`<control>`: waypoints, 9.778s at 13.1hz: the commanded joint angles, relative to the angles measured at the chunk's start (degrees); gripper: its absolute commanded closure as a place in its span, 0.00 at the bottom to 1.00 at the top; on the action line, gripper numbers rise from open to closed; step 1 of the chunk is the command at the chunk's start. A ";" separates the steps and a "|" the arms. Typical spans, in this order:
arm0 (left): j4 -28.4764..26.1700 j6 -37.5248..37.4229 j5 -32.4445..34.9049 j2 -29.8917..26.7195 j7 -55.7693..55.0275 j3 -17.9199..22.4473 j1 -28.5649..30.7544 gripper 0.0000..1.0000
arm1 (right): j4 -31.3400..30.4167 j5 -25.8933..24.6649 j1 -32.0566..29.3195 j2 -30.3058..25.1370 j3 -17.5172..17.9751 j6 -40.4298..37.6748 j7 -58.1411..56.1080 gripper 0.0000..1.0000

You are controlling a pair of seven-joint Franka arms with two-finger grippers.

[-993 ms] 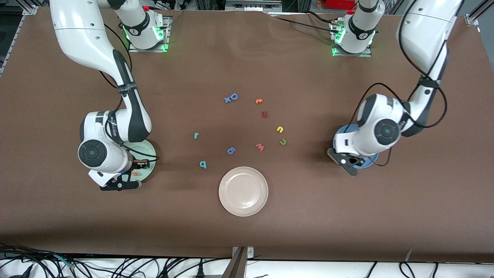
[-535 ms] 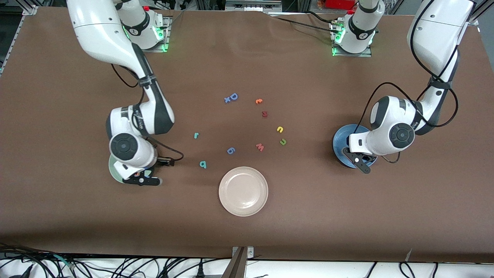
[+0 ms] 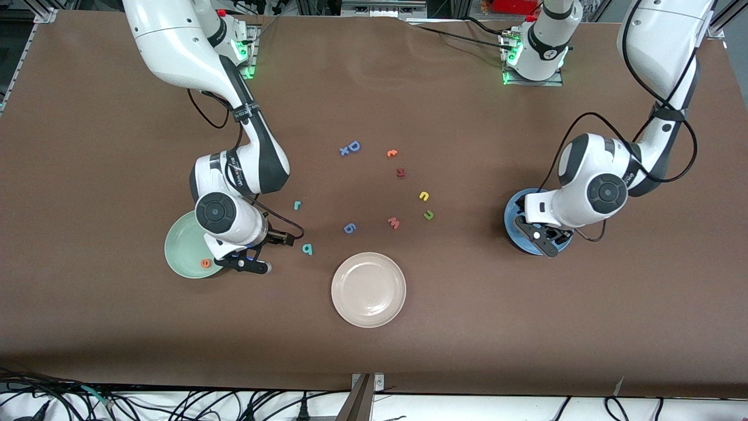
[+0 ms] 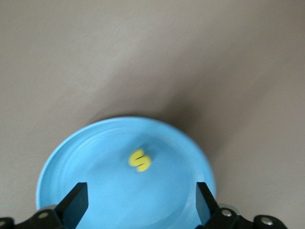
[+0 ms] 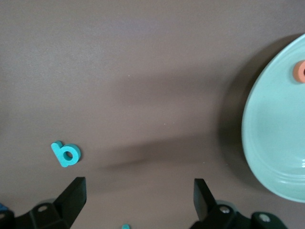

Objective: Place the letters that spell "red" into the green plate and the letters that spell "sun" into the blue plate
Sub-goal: 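Grasp the teal r with the right gripper while the left gripper grasps the u, then release the r onto the green plate while the left gripper releases the u, then grasp the teal b with the right gripper while the left gripper grasps the c, then release the b onto the green plate while the left gripper releases the c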

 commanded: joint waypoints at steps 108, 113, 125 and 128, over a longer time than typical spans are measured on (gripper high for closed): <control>19.05 -22.70 14.06 11.39 -32.58 -11.52 -4.23 0.82 | 4.21 -13.28 -12.98 0.57 13.88 0.06 -4.66 0.81; 16.60 -25.26 19.73 9.80 -19.53 -11.34 5.09 0.86 | -0.54 -13.45 -17.38 -2.17 8.44 -0.65 -21.73 0.81; 5.51 -6.63 23.55 10.15 -17.07 -11.61 15.39 0.72 | -10.37 -12.66 -18.17 -12.96 10.97 -0.74 -10.41 0.00; 5.86 -7.33 23.29 9.28 -17.07 -11.70 15.39 0.00 | -16.08 -12.66 -21.23 -19.99 13.95 -1.09 -10.66 0.00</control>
